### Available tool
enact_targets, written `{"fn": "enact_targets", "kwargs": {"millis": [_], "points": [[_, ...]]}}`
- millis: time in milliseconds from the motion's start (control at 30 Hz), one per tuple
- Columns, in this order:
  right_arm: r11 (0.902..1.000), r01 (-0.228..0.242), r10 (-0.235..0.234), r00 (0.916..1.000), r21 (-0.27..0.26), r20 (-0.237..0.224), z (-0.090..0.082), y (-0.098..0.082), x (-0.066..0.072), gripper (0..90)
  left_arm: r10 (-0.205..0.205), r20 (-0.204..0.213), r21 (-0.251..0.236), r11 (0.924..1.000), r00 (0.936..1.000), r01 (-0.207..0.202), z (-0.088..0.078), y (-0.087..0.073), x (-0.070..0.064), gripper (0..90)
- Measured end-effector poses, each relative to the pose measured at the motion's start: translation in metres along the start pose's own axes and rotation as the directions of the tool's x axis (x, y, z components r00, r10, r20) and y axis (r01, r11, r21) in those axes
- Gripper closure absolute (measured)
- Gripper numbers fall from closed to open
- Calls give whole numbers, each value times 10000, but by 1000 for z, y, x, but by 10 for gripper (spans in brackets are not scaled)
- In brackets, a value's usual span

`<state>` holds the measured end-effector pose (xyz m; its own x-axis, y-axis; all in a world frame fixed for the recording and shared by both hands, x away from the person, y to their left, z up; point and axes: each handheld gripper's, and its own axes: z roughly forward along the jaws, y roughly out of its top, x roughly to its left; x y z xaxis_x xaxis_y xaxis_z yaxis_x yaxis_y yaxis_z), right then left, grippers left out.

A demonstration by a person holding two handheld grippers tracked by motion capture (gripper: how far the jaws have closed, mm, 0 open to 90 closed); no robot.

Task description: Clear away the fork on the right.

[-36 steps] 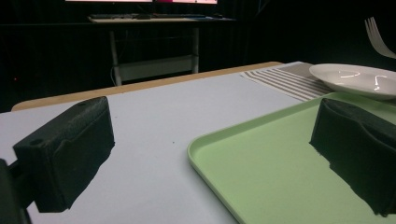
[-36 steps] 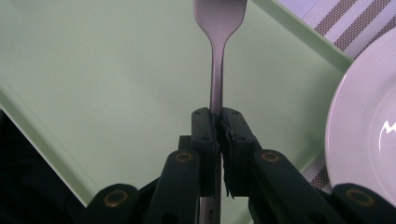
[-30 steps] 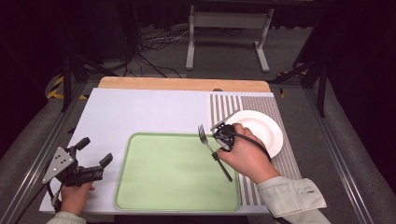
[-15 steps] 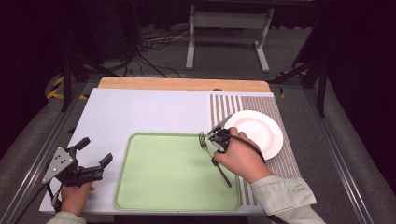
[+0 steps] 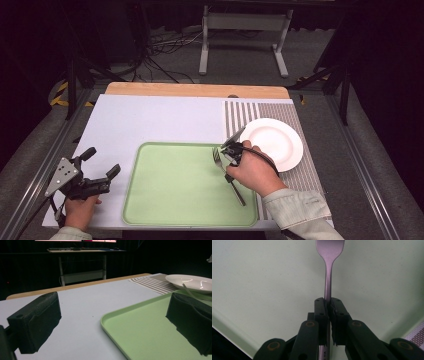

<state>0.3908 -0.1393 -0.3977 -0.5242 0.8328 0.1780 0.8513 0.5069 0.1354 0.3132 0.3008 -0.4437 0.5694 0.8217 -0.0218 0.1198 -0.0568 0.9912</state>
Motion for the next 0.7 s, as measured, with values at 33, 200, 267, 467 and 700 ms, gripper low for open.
{"fn": "enact_targets", "kwargs": {"millis": [33,200,267,467,700], "points": [[10000,-8,8,10000,29,-8,1,0,0,849,-2,2,6,10000,10000,2,0,0,0,3],[9998,-80,81,10000,160,-43,5,0,-1,849,-3,0,6,10000,10000,3,0,0,0,3],[9997,-82,83,10000,220,-37,6,-1,-1,849,0,-4,3,10000,10000,0,0,0,0,3],[9996,-144,147,9998,253,-116,9,0,-2,848,0,-7,-4,10000,10000,0,0,0,0,3],[9996,-99,103,9998,258,-153,12,-1,-2,847,6,-10,-8,10000,10000,-6,0,0,0,3]]}}
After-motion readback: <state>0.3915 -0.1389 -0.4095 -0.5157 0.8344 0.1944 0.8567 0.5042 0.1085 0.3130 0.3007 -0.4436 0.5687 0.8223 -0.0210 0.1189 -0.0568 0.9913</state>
